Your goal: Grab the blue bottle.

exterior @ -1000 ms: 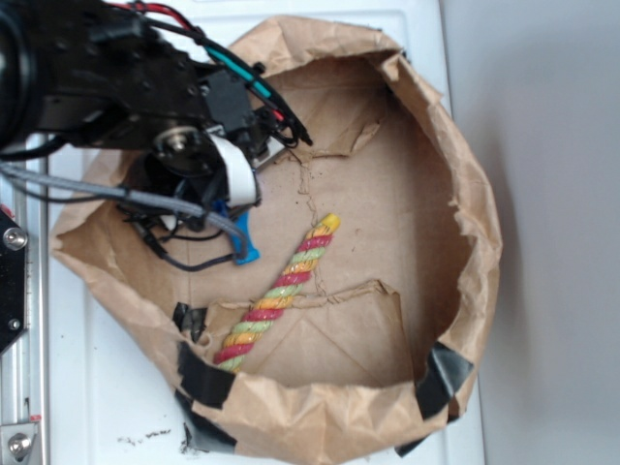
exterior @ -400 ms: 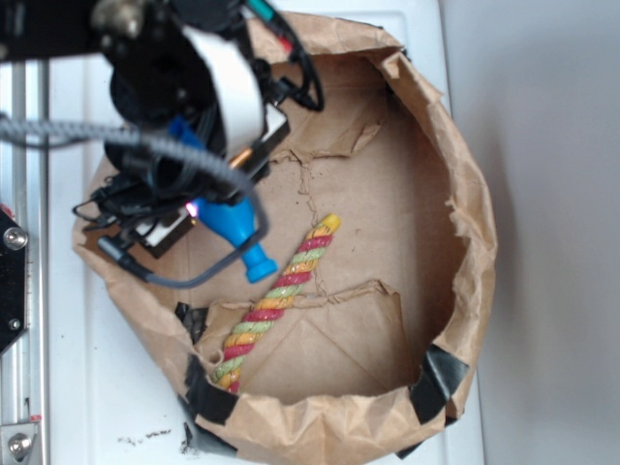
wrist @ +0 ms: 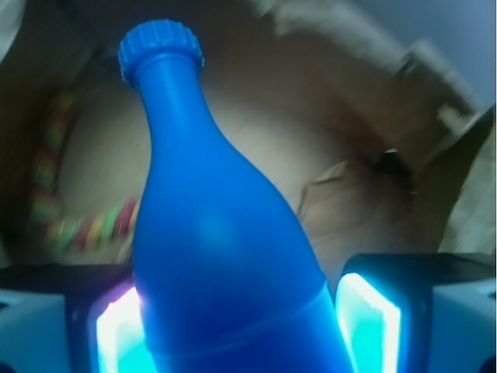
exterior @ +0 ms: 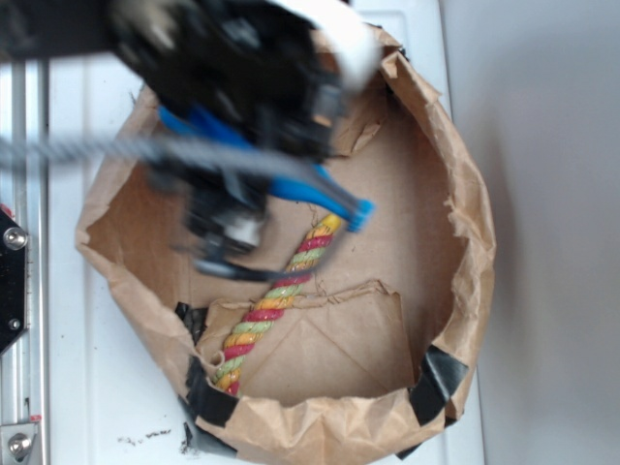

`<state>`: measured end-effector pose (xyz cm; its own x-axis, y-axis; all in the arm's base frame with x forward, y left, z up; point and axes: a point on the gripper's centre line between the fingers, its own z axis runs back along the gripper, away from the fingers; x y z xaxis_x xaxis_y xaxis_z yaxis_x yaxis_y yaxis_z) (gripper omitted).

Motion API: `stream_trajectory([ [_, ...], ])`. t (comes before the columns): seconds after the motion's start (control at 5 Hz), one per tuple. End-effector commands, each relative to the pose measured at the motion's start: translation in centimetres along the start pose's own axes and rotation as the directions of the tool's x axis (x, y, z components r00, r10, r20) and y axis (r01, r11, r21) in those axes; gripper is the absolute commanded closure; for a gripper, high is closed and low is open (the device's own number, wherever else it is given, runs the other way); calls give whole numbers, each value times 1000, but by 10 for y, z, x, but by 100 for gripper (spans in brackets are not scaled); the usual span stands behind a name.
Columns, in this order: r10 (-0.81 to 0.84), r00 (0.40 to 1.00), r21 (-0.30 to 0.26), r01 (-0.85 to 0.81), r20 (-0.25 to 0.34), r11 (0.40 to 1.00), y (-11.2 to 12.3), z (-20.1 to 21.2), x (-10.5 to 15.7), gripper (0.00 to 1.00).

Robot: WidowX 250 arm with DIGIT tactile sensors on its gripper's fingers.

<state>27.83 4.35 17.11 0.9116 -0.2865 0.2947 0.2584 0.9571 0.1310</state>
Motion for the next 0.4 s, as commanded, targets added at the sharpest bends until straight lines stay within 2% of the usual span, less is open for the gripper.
stream_trajectory([
  [0.0, 282, 956, 57, -278, -76, 959, 3, 16, 20, 100],
  [0.2, 291, 954, 93, -285, -70, 954, 1, 12, 20, 100],
])
